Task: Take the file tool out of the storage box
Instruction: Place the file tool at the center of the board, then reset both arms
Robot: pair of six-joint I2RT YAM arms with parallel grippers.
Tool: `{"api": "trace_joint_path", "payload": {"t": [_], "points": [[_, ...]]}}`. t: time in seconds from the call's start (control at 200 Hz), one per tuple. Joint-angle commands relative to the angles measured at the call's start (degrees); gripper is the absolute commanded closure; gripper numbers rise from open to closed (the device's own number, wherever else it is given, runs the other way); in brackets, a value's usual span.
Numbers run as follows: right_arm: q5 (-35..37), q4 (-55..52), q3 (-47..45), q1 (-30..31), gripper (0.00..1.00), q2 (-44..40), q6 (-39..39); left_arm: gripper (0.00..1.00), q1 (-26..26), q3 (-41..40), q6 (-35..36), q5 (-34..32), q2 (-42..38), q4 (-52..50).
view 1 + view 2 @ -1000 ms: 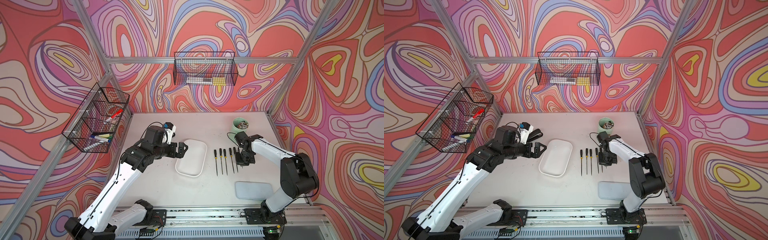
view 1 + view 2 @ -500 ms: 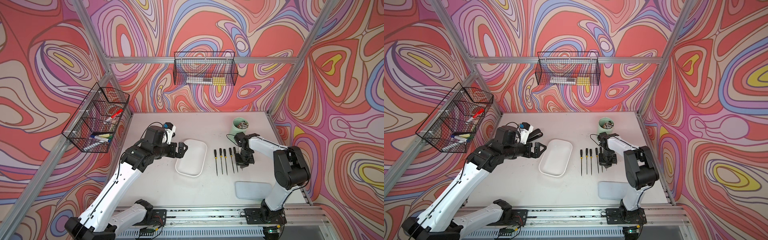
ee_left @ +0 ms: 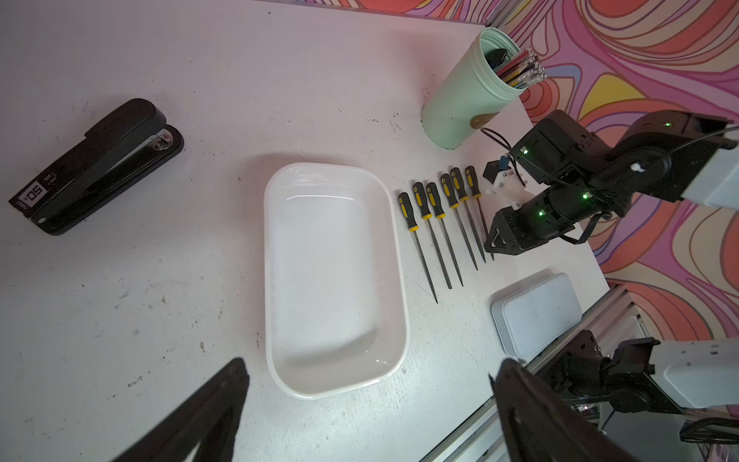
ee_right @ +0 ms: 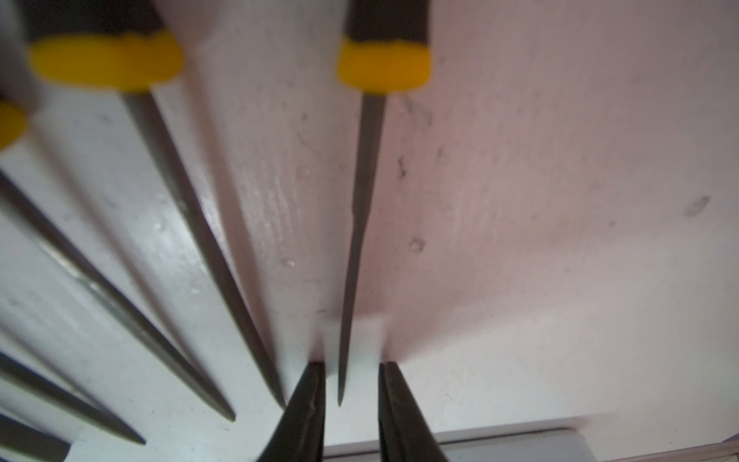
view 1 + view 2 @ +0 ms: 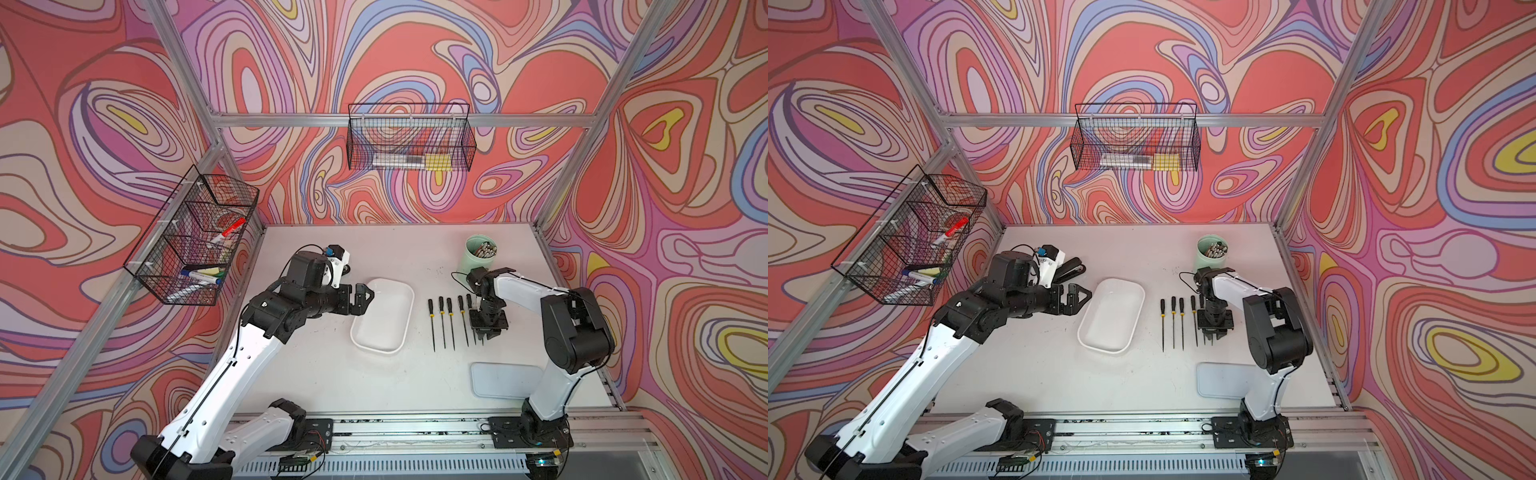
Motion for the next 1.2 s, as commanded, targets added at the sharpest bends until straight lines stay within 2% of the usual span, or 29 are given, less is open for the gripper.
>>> {"api": "trace_joint_path", "payload": {"t": [0.0,0.155,0.34,0.491,0.671,0.856,0.996,1.082,1.197], "points": [[1.88,-0.43,1.18,-0.20,0.69,-1.97,-0.18,0.01,0.71,-0.73,-0.40,0.64,0.01,1.44],[3.14,-1.95,3.86,-0.20,0.55,-6.69,-0.67,0.01,1.41,-0.95,-0.71,0.43,0.45,1.78],[4.62,-1.75,7.11,-0.20,0.22,-12.51,-1.70,0.01,1.91,-0.97,-0.93,-0.41,1.29,2.11],[6.69,1.95,7.01,-0.20,0.02,-17.66,-3.12,0.01,2.14,-0.75,-1.09,-1.57,1.68,2.63],[7.88,13.29,1.27,-1.91,0.02,-24.91,-4.67,0.01,2.20,-1.57,-1.62,-5.56,1.43,4.34],[6.47,33.26,-10.41,-5.37,0.02,-32.86,-8.02,0.01,2.21,-3.39,-2.04,-10.23,1.40,6.65],[9.23,46.47,-17.40,-7.14,0.02,-34.76,-11.82,0.01,2.21,-5.55,-2.40,-13.99,1.43,8.45],[8.02,54.96,-22.09,-9.32,0.02,-34.92,-13.87,0.01,2.21,-8.07,-2.59,-15.47,1.17,11.16],[2.75,68.88,-30.65,-13.53,0.02,-35.97,-13.77,0.01,2.21,-12.66,-3.43,-16.89,1.64,16.47]]}}
